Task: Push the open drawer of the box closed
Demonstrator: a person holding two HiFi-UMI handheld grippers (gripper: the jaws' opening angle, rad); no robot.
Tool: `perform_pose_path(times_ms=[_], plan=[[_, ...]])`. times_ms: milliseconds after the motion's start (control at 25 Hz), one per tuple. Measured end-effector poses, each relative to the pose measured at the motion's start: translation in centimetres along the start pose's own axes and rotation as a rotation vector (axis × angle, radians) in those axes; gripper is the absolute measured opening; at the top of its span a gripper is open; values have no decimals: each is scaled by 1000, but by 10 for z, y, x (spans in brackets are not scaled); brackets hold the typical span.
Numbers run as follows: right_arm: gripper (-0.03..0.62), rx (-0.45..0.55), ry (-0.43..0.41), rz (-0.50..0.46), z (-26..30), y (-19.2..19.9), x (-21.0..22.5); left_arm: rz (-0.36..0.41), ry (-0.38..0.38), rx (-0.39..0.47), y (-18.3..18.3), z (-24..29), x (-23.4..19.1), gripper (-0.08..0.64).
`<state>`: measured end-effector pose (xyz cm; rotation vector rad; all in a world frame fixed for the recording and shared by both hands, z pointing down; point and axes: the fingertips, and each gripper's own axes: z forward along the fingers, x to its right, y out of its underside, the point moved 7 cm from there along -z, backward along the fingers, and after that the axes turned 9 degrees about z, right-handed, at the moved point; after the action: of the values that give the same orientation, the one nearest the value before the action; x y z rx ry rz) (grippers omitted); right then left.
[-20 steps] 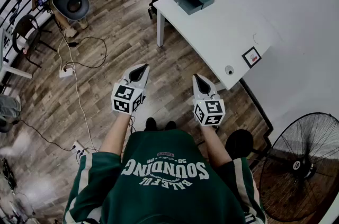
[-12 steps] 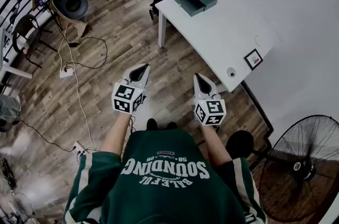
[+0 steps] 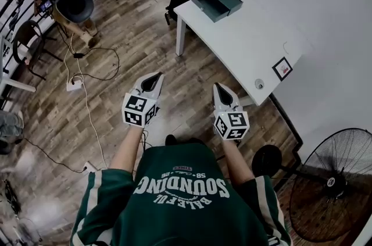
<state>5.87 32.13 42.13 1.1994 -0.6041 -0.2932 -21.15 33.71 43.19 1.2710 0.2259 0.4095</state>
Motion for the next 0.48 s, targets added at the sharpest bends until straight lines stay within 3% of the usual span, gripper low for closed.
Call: perform_pose_path(times_ms=[480], plan=[[3,5,53,36,26,-3,6,-13,34,-16,5,24,-31,52]])
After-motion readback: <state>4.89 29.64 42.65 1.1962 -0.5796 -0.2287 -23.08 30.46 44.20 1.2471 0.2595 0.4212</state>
